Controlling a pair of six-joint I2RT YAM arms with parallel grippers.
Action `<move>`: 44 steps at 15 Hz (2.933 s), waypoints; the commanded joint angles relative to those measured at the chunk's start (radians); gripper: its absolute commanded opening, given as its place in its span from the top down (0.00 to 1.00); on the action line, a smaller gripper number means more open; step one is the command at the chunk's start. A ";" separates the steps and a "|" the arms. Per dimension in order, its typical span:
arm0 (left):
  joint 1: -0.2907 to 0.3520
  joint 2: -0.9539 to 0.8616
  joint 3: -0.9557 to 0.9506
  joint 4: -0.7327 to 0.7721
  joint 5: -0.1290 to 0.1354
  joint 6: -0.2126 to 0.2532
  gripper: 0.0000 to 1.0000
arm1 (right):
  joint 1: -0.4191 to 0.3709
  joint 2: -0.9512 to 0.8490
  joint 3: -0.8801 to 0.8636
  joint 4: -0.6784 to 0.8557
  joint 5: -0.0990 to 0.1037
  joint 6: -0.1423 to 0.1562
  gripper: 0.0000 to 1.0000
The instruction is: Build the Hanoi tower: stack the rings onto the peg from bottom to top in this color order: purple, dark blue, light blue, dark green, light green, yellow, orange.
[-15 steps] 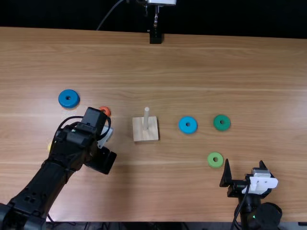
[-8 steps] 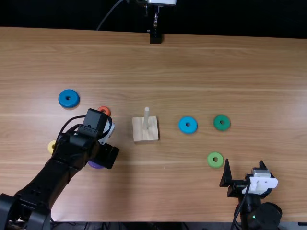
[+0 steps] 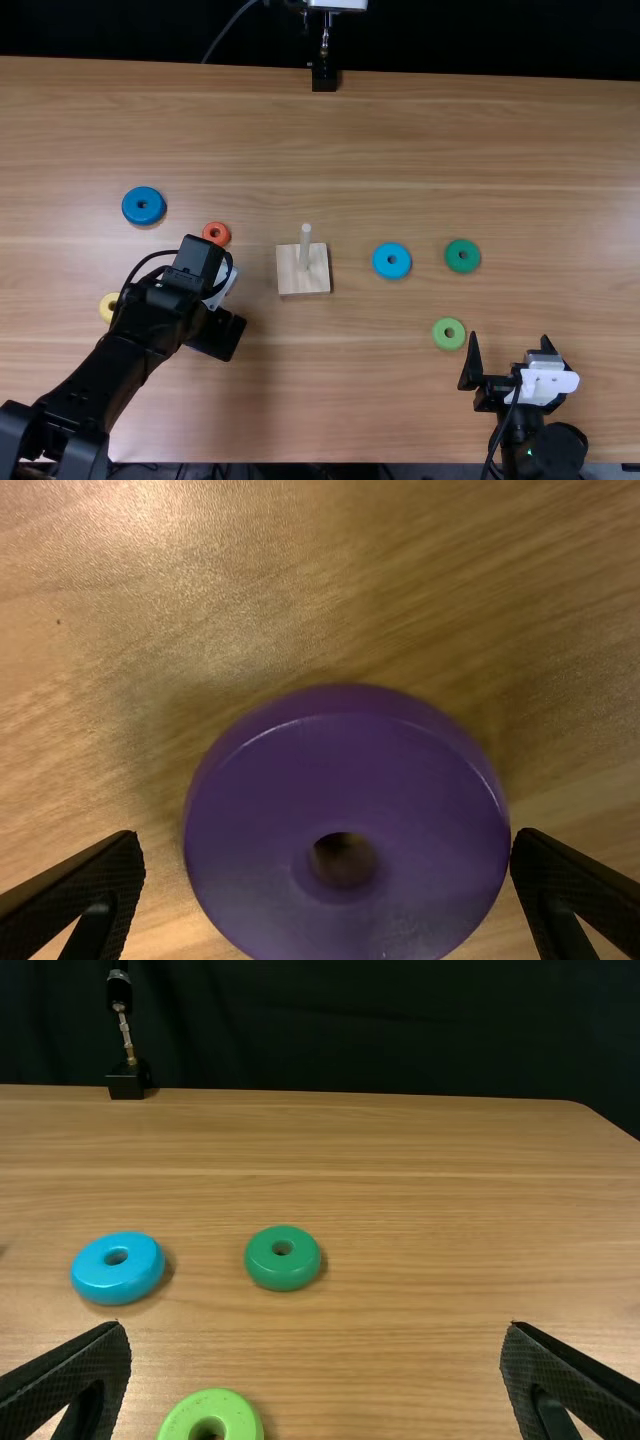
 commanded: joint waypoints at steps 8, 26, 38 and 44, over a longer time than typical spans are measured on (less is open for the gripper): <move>-0.010 0.037 -0.014 0.001 0.061 0.016 0.00 | -0.012 -0.013 -0.064 -0.070 0.021 0.002 0.00; 0.067 -0.068 0.618 -0.798 0.083 0.019 0.68 | -0.012 -0.013 -0.064 -0.070 0.021 0.002 0.00; -0.062 0.274 1.219 -0.902 0.099 0.047 0.69 | -0.012 -0.013 -0.064 -0.070 0.021 0.002 0.00; -0.164 0.408 1.377 -0.902 0.099 -0.014 0.69 | -0.012 -0.013 -0.064 -0.070 0.021 0.002 0.00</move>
